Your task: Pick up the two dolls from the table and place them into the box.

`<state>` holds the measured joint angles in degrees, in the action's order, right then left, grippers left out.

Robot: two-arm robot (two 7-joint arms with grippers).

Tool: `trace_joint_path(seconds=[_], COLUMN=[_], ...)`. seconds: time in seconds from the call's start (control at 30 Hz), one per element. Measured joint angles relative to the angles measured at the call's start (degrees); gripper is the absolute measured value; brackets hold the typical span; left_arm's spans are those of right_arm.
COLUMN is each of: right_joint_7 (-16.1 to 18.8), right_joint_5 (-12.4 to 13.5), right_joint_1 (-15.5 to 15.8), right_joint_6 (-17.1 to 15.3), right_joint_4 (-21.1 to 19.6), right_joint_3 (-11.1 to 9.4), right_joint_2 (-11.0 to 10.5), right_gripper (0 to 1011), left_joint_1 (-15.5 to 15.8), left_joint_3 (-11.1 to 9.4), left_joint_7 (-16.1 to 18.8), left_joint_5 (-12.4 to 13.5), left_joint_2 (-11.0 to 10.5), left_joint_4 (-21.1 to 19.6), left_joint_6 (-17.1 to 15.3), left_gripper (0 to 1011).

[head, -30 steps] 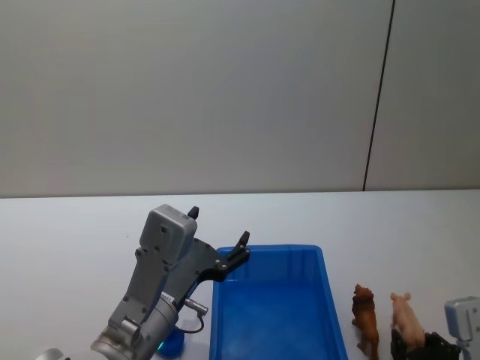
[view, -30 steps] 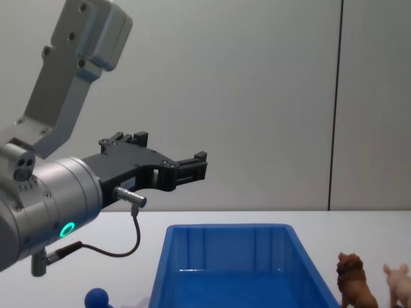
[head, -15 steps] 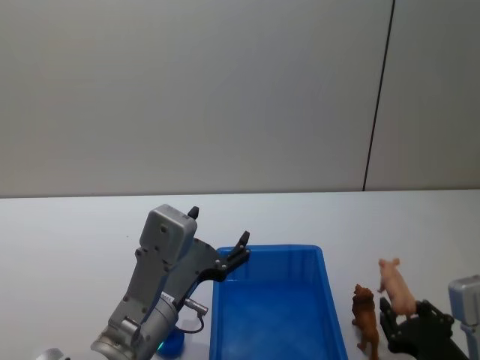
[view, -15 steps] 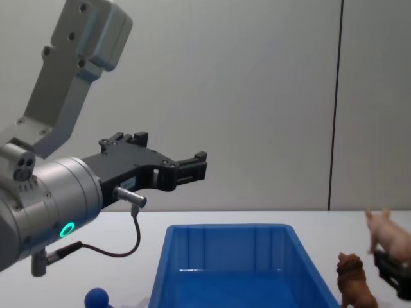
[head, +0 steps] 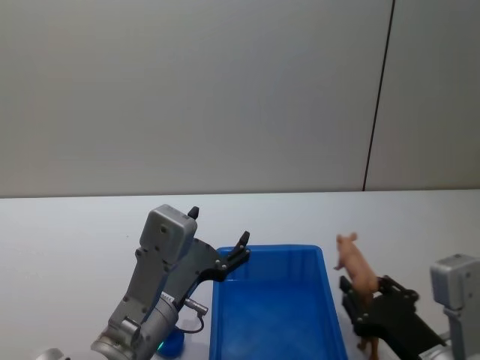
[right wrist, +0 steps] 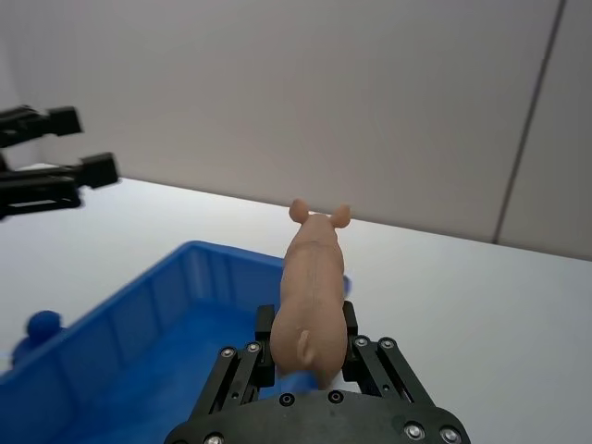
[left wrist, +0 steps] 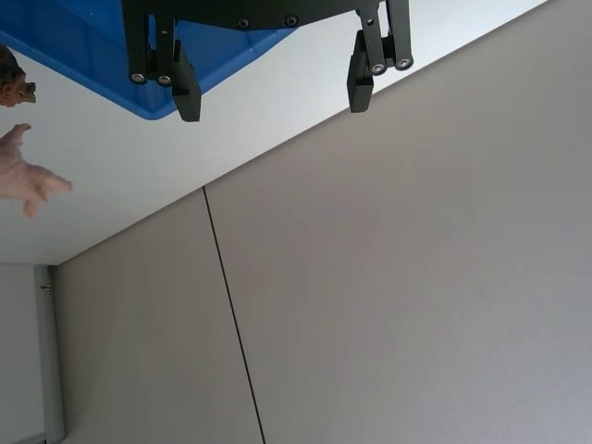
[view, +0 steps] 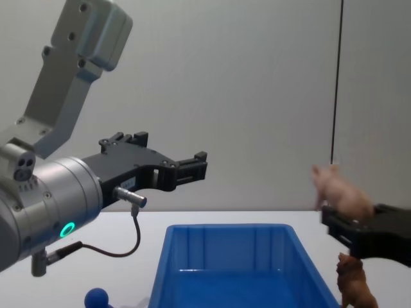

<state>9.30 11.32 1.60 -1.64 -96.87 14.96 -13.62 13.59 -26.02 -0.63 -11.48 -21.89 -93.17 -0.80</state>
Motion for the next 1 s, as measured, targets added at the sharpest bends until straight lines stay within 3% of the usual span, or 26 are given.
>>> trace_joint_path(seconds=[0.23,0.5,0.73,1.0], right_joint_7=[4.3,6.5,5.4,1.7], right_joint_5=[0.1,-0.2,-0.7,-1.4], right_joint_1=[-1.7,-3.2,-3.7,-3.2], right_joint_6=[-1.2,-2.9,-4.2,-4.5], right_joint_4=[0.8,2.5,3.4,3.0], right_joint_3=[1.3,2.4,2.8,2.5], right_joint_2=[1.7,3.3,4.0,3.9], right_gripper=[374,626,872,1001], left_joint_1=[0.0,0.0,0.0,0.0], left_joint_3=[0.0,0.0,0.0,0.0], left_joint_7=[0.0,0.0,0.0,0.0], left_joint_5=[0.0,0.0,0.0,0.0], left_joint_2=[0.0,0.0,0.0,0.0], left_joint_4=[0.0,0.0,0.0,0.0], left_joint_6=[0.0,0.0,0.0,0.0], left_gripper=[1001,1001,1001,1001])
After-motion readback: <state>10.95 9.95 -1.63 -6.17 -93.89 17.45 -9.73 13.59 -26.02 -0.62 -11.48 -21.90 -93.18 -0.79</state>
